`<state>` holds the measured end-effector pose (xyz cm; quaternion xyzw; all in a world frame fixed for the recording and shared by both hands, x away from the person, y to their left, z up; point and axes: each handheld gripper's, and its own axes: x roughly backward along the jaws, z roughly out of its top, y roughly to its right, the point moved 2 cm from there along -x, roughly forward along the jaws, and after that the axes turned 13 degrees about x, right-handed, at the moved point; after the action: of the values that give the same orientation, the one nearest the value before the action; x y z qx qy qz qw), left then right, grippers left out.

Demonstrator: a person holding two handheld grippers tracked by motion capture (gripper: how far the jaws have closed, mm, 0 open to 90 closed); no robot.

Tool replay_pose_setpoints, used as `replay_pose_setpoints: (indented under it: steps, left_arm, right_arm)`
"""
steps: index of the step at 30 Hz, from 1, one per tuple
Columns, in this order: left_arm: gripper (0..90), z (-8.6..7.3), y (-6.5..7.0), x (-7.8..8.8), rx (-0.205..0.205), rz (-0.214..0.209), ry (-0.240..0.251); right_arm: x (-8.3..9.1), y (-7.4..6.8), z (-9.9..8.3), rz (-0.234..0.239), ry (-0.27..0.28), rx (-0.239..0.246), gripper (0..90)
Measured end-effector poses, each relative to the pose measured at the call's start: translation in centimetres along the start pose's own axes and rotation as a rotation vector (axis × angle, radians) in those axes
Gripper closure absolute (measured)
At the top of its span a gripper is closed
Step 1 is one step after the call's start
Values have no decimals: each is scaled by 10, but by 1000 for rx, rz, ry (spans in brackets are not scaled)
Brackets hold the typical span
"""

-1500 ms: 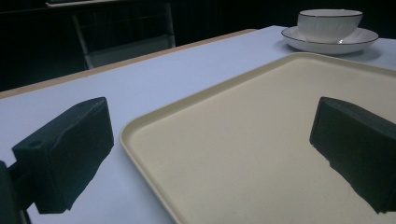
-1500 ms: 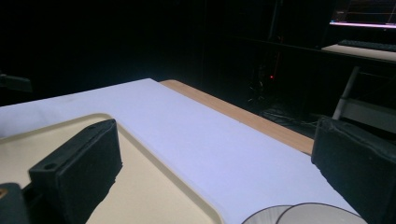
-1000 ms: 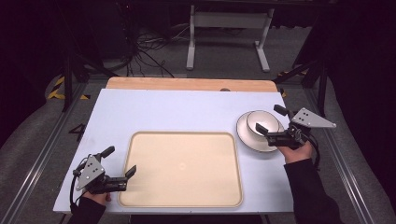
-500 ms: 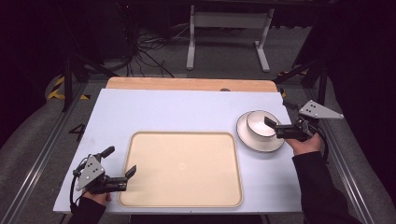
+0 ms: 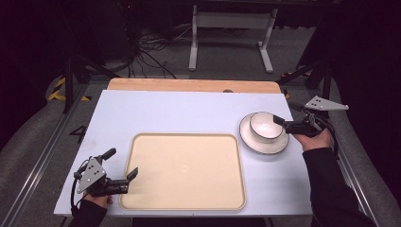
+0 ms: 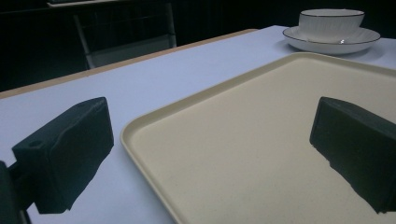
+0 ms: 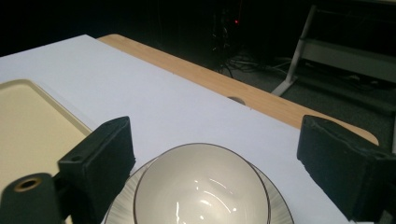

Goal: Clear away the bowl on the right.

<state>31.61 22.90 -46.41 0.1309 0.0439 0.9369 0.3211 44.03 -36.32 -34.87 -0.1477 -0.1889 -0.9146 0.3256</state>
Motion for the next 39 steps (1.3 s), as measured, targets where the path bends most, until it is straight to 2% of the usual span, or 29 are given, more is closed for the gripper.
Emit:
replay_pose_setpoints:
  steps: [2, 8, 10, 15, 18, 20, 29, 39]
  left_arm:
    - [1, 0, 0, 0, 0, 0, 0]
    - [1, 0, 0, 0, 1, 0, 0]
    - [2, 0, 0, 0, 1, 0, 0]
    - [2, 0, 0, 0, 0, 1, 0]
    - [1, 0, 0, 0, -1, 0, 0]
    - [2, 0, 0, 0, -1, -1, 0]
    - [1, 0, 0, 0, -2, -2, 2]
    - [1, 0, 0, 0, -2, -3, -1]
  right_arm:
    - [-1, 1, 0, 2, -9, -2, 143]
    - [-11, 11, -4, 25, -145, -91, 267]
    - [-14, 13, -5, 21, -202, -98, 293]
    - [-24, 15, -6, 44, -336, -94, 343]
    - [-31, 16, -8, 62, -413, -120, 360]
    - [-33, 16, -9, 54, -451, -121, 374]
    - [-41, 21, -12, 50, -532, -127, 419]
    - [-54, 27, -17, 45, -636, -161, 490]
